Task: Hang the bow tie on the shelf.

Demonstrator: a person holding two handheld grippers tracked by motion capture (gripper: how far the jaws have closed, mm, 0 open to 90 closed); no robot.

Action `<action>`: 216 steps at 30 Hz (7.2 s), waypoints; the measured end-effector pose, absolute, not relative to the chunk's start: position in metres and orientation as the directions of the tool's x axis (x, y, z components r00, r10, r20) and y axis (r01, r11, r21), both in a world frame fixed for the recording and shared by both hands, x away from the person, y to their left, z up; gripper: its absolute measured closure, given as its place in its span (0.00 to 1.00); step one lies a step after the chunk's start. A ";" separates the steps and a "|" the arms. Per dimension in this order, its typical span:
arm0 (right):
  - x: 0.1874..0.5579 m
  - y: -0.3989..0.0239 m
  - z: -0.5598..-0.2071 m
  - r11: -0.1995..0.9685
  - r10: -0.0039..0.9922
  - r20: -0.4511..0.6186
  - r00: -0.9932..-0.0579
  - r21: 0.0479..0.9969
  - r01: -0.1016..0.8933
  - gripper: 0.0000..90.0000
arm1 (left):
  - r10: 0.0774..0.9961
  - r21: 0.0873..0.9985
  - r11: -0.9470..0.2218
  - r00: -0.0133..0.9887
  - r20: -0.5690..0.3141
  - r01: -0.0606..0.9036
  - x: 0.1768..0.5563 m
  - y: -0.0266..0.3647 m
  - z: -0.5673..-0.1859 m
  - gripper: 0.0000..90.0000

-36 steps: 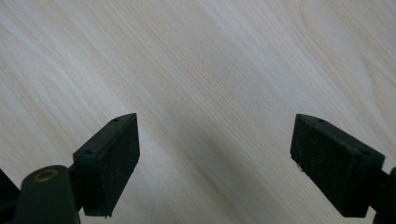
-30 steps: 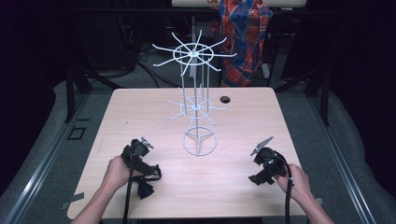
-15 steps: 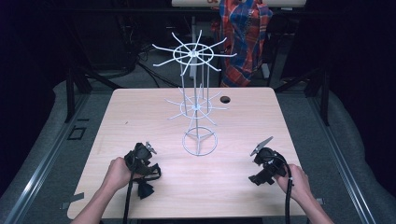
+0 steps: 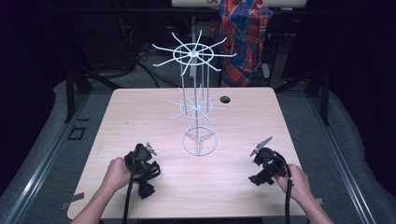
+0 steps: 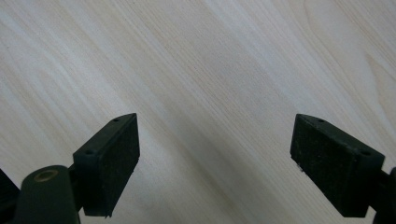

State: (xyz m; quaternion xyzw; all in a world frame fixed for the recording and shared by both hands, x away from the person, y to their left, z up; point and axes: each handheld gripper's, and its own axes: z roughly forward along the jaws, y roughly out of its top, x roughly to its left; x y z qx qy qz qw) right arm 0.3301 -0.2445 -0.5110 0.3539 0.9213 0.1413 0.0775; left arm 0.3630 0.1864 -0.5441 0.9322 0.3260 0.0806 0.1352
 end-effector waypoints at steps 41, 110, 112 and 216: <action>0.330 -0.243 -0.513 0.705 0.675 -0.035 -0.737 0.323 0.631 0.17 | 0.723 0.567 -0.587 0.689 0.047 0.577 0.361 0.210 -0.496 0.96; 0.330 -0.243 -0.513 0.711 0.676 -0.039 -0.736 0.296 0.637 0.17 | 0.717 0.834 -0.398 0.697 0.024 0.381 0.373 0.195 -0.411 0.97; 0.330 -0.243 -0.514 0.711 0.675 -0.038 -0.736 0.297 0.637 0.17 | 0.717 0.837 -0.396 0.696 0.025 0.378 0.373 0.194 -0.411 0.97; 0.329 -0.253 -0.507 0.701 0.684 -0.047 -0.728 0.320 0.637 0.17 | 0.665 0.774 -0.464 0.747 -0.016 0.430 0.391 0.140 -0.441 0.69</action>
